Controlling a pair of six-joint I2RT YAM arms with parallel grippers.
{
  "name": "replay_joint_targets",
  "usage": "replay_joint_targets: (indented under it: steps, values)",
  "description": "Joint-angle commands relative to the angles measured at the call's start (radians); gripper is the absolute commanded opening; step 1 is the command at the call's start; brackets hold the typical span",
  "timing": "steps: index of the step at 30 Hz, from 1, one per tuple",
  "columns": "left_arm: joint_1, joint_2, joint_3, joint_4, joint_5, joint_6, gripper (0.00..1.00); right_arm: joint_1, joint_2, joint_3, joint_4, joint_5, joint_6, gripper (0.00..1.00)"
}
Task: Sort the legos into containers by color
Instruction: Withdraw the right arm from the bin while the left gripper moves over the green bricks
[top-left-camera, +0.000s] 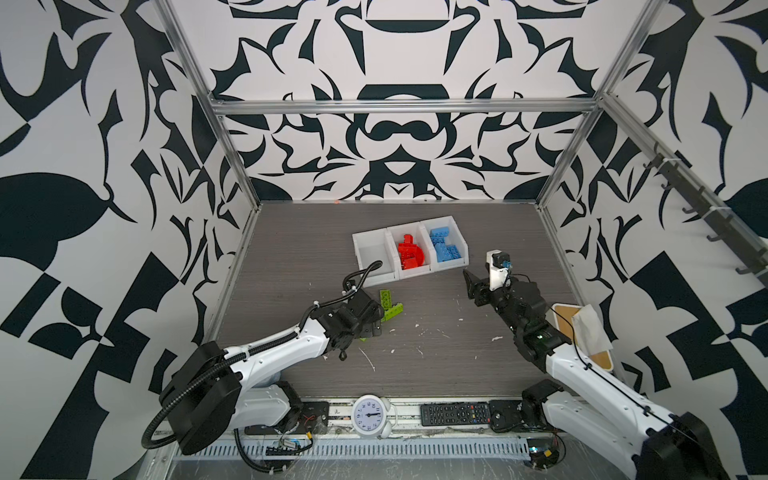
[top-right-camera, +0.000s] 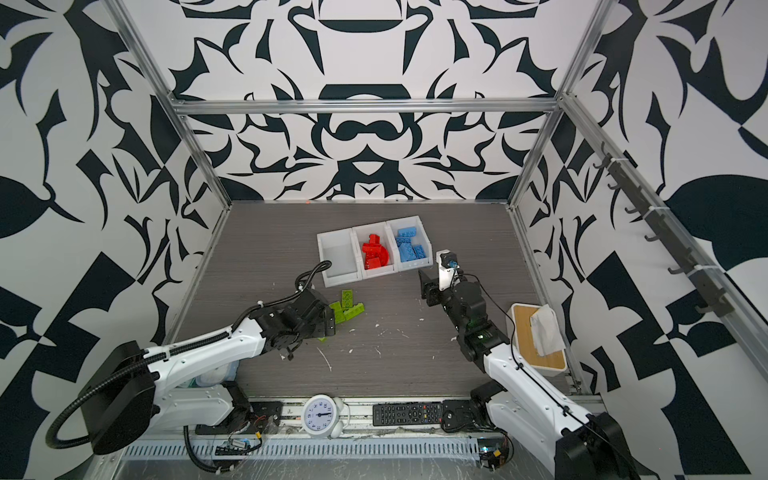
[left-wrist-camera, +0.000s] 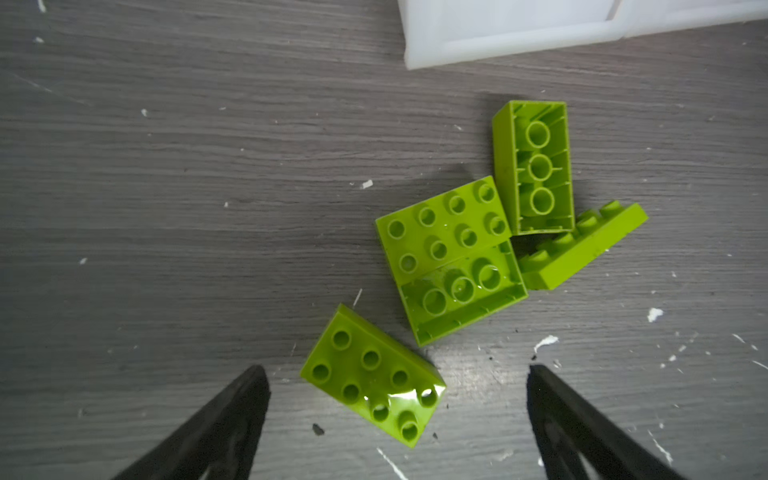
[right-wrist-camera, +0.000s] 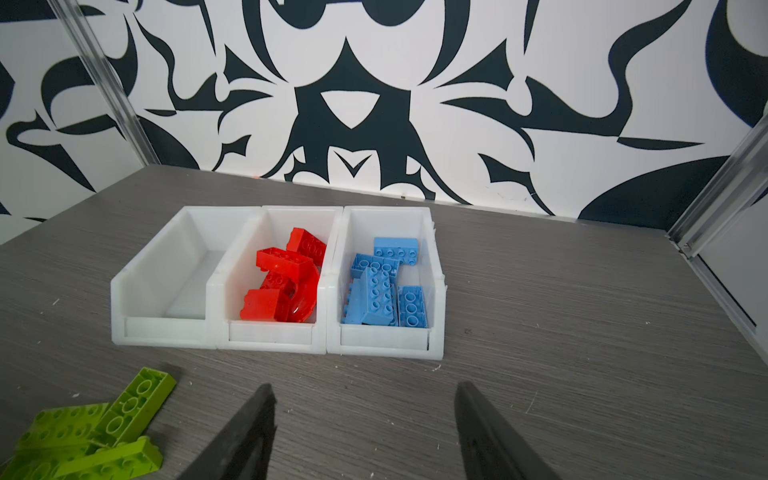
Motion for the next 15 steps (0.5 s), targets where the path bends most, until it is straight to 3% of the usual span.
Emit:
replay_joint_targets:
  steps: [1, 7, 15]
  values:
    - [-0.002, 0.048, 0.034, -0.043, 0.002, -0.043, 0.99, 0.002, -0.032, -0.011, 0.075, 0.009, 0.039, 0.70]
    - [-0.002, 0.103, 0.033, -0.035, 0.030, -0.062, 0.93, 0.002, -0.020, 0.002, 0.047, 0.000, 0.041, 0.70]
    - [-0.002, 0.121, 0.021, -0.016, 0.015, -0.055, 0.93, 0.002, 0.014, 0.016, 0.039, -0.029, 0.050, 0.70]
